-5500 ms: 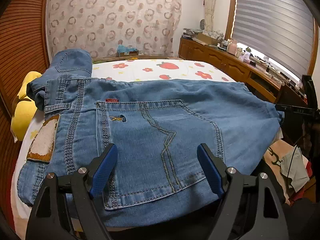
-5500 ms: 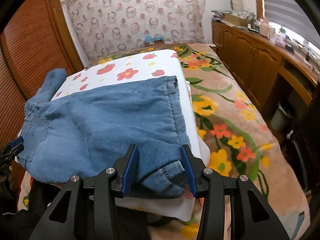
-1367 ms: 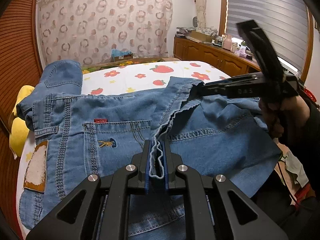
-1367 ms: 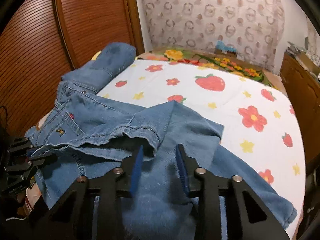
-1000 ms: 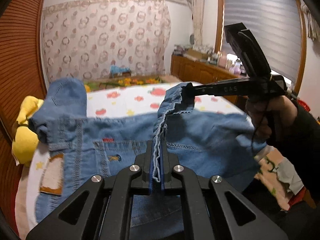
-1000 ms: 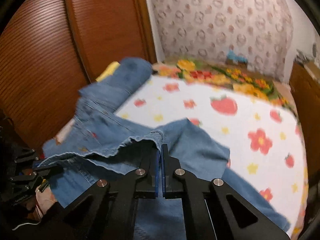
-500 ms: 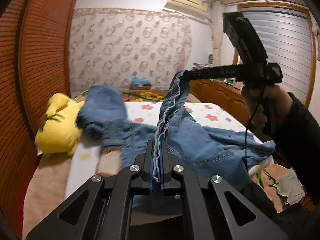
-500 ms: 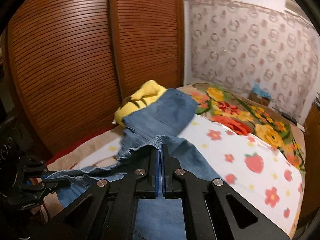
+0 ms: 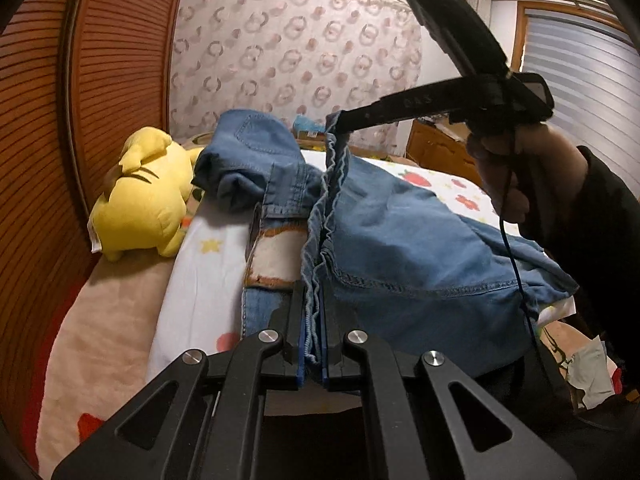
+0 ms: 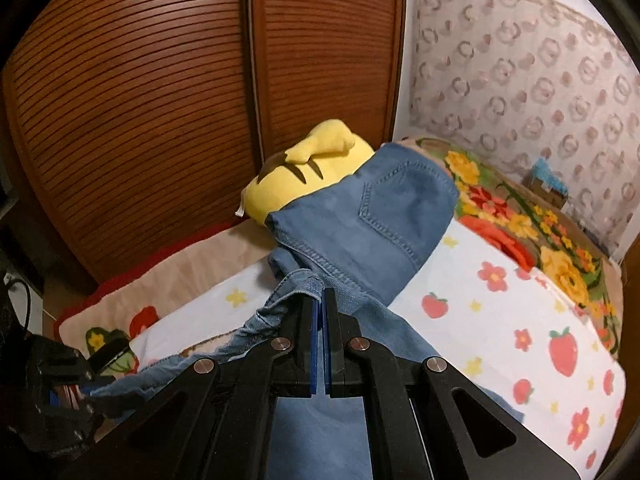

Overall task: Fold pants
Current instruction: 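Lower the leg onto the jeans and open the left tool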

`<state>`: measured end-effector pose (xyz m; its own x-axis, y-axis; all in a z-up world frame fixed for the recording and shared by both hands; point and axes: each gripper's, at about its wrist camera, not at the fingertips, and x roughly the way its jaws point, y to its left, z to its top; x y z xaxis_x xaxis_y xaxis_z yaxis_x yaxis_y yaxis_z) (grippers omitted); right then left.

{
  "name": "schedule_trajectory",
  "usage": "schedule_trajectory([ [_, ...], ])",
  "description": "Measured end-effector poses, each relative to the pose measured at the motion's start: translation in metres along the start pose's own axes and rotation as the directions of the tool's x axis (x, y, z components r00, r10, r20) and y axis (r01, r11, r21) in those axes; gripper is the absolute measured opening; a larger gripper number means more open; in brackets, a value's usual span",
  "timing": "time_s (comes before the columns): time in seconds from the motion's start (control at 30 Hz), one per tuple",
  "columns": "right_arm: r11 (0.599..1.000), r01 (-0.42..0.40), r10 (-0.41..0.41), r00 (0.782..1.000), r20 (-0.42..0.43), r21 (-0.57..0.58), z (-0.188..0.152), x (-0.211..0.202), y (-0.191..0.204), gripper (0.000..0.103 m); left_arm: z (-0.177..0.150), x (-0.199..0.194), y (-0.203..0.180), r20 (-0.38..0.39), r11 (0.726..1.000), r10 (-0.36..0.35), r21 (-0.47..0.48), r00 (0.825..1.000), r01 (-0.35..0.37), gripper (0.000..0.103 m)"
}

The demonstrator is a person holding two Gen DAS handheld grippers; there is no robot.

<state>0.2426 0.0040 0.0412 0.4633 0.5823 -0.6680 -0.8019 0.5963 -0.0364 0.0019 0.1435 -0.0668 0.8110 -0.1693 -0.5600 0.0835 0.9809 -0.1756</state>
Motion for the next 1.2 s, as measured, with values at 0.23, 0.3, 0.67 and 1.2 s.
schedule_trajectory([
  [0.23, 0.999, 0.016, -0.014, 0.999, -0.036, 0.041, 0.014, 0.011, -0.004, 0.028, -0.003, 0.002, 0.001, -0.020, 1.000, 0.012, 0.000, 1.000, -0.012, 0.006],
  [0.3, 0.999, 0.012, -0.011, 0.999, -0.033, 0.050, 0.014, 0.008, -0.006, 0.036, -0.003, 0.004, 0.001, -0.028, 1.000, 0.016, 0.001, 0.999, -0.016, 0.006],
  [0.67, 0.993, -0.047, 0.045, 0.999, 0.016, 0.104, -0.002, -0.029, -0.015, 0.046, -0.001, 0.008, 0.000, -0.036, 0.999, 0.038, 0.009, 0.999, -0.038, 0.006],
  [1.2, 0.995, -0.041, 0.036, 0.998, 0.045, 0.093, -0.008, -0.051, -0.014, 0.048, 0.000, 0.009, 0.001, -0.055, 0.999, 0.046, 0.016, 0.997, -0.046, 0.015],
])
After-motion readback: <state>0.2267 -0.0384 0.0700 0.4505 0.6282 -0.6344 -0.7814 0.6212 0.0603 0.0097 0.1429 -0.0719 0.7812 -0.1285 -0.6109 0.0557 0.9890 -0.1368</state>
